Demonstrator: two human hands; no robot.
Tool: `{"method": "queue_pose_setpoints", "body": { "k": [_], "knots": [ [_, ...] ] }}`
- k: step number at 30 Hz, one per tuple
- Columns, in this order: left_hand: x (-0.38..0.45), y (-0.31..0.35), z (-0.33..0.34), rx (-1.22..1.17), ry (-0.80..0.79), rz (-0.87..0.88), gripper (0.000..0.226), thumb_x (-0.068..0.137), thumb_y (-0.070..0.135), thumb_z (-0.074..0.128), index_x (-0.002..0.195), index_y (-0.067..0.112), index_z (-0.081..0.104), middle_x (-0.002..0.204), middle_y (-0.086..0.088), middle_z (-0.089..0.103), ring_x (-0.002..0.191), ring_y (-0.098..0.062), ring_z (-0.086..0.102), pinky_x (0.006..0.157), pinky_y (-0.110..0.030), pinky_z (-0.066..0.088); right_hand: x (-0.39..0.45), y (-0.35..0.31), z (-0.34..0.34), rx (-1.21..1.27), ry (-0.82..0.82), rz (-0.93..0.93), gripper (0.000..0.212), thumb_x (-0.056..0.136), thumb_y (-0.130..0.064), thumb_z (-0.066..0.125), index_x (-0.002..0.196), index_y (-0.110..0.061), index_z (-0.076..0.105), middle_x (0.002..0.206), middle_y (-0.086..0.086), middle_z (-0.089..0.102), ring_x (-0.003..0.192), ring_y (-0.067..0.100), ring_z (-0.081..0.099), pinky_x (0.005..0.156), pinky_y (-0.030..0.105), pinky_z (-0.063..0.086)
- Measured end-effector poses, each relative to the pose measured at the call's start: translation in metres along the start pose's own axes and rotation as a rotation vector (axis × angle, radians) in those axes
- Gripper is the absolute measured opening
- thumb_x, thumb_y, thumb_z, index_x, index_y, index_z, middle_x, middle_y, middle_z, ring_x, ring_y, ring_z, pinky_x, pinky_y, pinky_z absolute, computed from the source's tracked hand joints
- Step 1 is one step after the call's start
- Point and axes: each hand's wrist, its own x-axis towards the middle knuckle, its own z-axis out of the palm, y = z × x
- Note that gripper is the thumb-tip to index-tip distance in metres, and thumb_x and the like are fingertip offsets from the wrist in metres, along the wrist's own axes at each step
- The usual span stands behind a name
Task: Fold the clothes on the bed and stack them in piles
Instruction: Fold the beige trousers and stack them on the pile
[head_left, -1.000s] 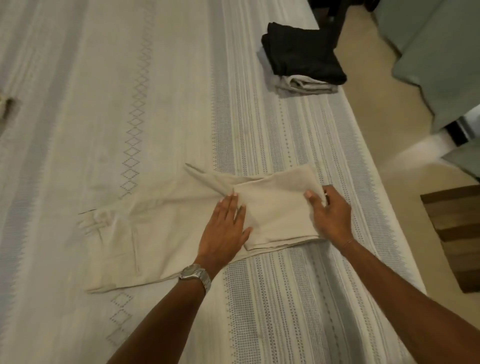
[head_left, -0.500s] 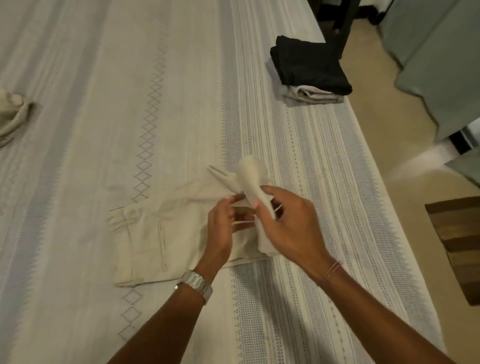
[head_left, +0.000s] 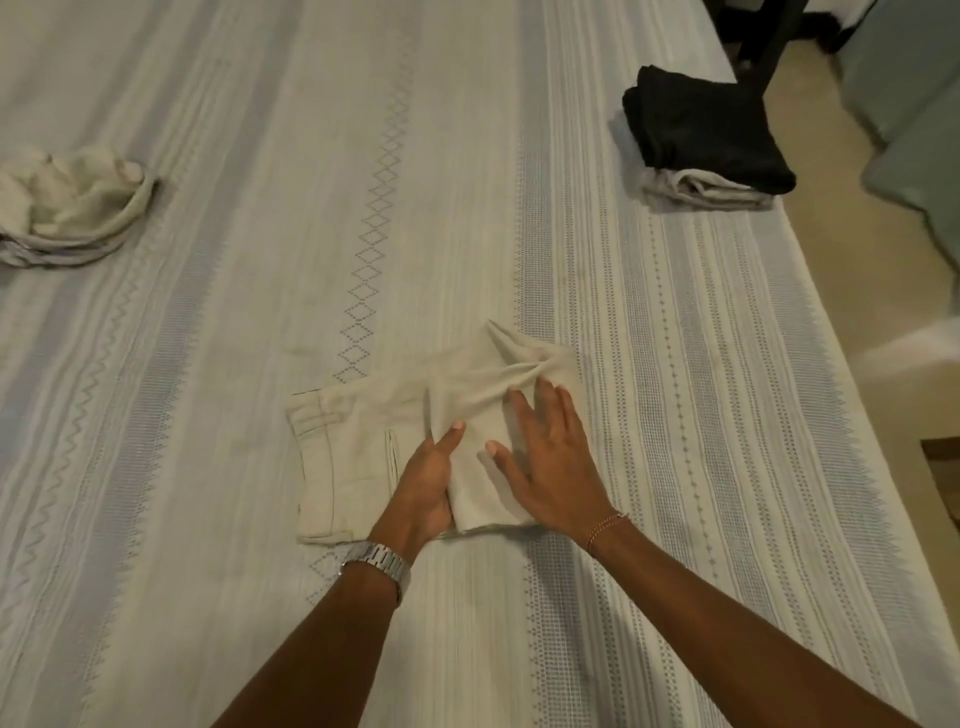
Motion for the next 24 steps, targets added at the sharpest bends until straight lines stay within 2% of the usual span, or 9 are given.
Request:
{"method": "queue_pose_setpoints", "body": {
  "k": [4, 6, 9, 11, 12, 14, 17, 21, 24],
  "knots": [
    [0.014, -0.002, -0.004, 0.021, -0.011, 0.073, 0.041, 0.103, 0.032, 0.057, 0.139, 0.012, 0.057, 0.128, -0.017, 0.068, 0.118, -0.033, 0.066, 0.105, -0.056, 0.048, 0.016, 0.006, 0.009, -0.123, -0.019, -0.011, 0.086, 0.096, -0.077, 0.025, 0.163, -0.026, 0.011, 0.169, 0.018, -0.007, 0.156, 0.039, -0.009, 0.119, 0.067, 0.008],
    [0.016, -0.003, -0.004, 0.175, 0.044, 0.191, 0.038, 0.103, 0.030, 0.058, 0.139, 0.016, 0.057, 0.126, -0.012, 0.070, 0.114, -0.028, 0.069, 0.099, -0.050, 0.054, 0.019, 0.010, 0.014, -0.178, -0.022, -0.012, 0.088, 0.094, -0.080, 0.029, 0.163, -0.030, 0.010, 0.170, 0.015, -0.011, 0.155, 0.038, -0.015, 0.119, 0.071, 0.003],
    [0.017, -0.010, -0.002, 0.704, 0.397, 0.573, 0.043, 0.098, 0.021, 0.065, 0.138, 0.013, 0.051, 0.127, -0.010, 0.066, 0.108, -0.019, 0.065, 0.086, -0.026, 0.054, 0.020, 0.012, 0.024, -0.246, -0.008, 0.006, 0.091, 0.091, -0.083, 0.030, 0.163, -0.031, 0.012, 0.170, 0.015, -0.009, 0.155, 0.039, -0.016, 0.117, 0.074, 0.001],
    [0.016, -0.015, 0.002, 1.118, 0.625, 0.874, 0.058, 0.092, 0.019, 0.067, 0.144, 0.008, 0.042, 0.136, -0.013, 0.056, 0.121, -0.025, 0.052, 0.097, -0.031, 0.046, 0.020, 0.011, 0.029, -0.270, 0.008, 0.011, 0.093, 0.089, -0.083, 0.031, 0.163, -0.031, 0.011, 0.170, 0.015, -0.009, 0.155, 0.040, -0.015, 0.116, 0.074, -0.002],
    [0.016, -0.017, 0.002, 1.320, 0.660, 1.021, 0.061, 0.092, 0.020, 0.065, 0.146, 0.007, 0.040, 0.141, -0.016, 0.051, 0.129, -0.027, 0.045, 0.106, -0.038, 0.043, 0.021, 0.010, 0.031, -0.272, 0.003, 0.013, 0.092, 0.089, -0.082, 0.032, 0.163, -0.032, 0.011, 0.170, 0.015, -0.009, 0.155, 0.040, -0.015, 0.115, 0.075, -0.003],
    [0.026, -0.020, -0.002, 1.726, 0.473, 1.185, 0.058, 0.100, 0.027, 0.052, 0.153, 0.008, 0.036, 0.155, -0.016, 0.040, 0.146, -0.028, 0.033, 0.119, -0.046, 0.032, 0.025, 0.013, 0.033, -0.266, -0.032, 0.031, 0.094, 0.086, -0.078, 0.038, 0.163, -0.034, 0.008, 0.170, 0.013, -0.010, 0.155, 0.039, -0.016, 0.114, 0.077, -0.002],
    [0.041, -0.017, -0.016, 2.038, 0.230, 1.015, 0.060, 0.107, 0.044, 0.022, 0.162, 0.021, 0.018, 0.170, -0.007, 0.011, 0.157, -0.022, 0.002, 0.126, -0.050, 0.011, 0.030, 0.017, 0.034, -0.242, -0.110, 0.034, 0.106, 0.075, -0.076, 0.046, 0.163, -0.035, 0.004, 0.170, 0.010, -0.014, 0.154, 0.037, -0.020, 0.112, 0.078, -0.003],
    [0.047, -0.014, -0.025, 2.087, 0.230, 0.949, 0.067, 0.104, 0.058, 0.011, 0.163, 0.027, 0.006, 0.171, -0.004, -0.003, 0.156, -0.019, -0.010, 0.126, -0.051, 0.005, 0.029, 0.025, 0.026, -0.137, -0.130, 0.016, 0.111, 0.080, -0.077, 0.047, 0.163, -0.026, -0.004, 0.169, 0.005, -0.020, 0.153, 0.028, -0.027, 0.119, 0.065, -0.011],
    [0.048, -0.012, -0.026, 2.119, 0.237, 0.942, 0.073, 0.102, 0.066, 0.010, 0.163, 0.027, 0.002, 0.170, -0.004, -0.006, 0.156, -0.019, -0.011, 0.126, -0.052, 0.005, 0.018, 0.030, 0.013, 0.136, 0.047, 0.287, 0.102, 0.087, -0.065, 0.061, 0.160, -0.011, 0.014, 0.167, 0.012, 0.015, 0.155, 0.029, 0.011, 0.124, 0.047, 0.021]
  ]
}}
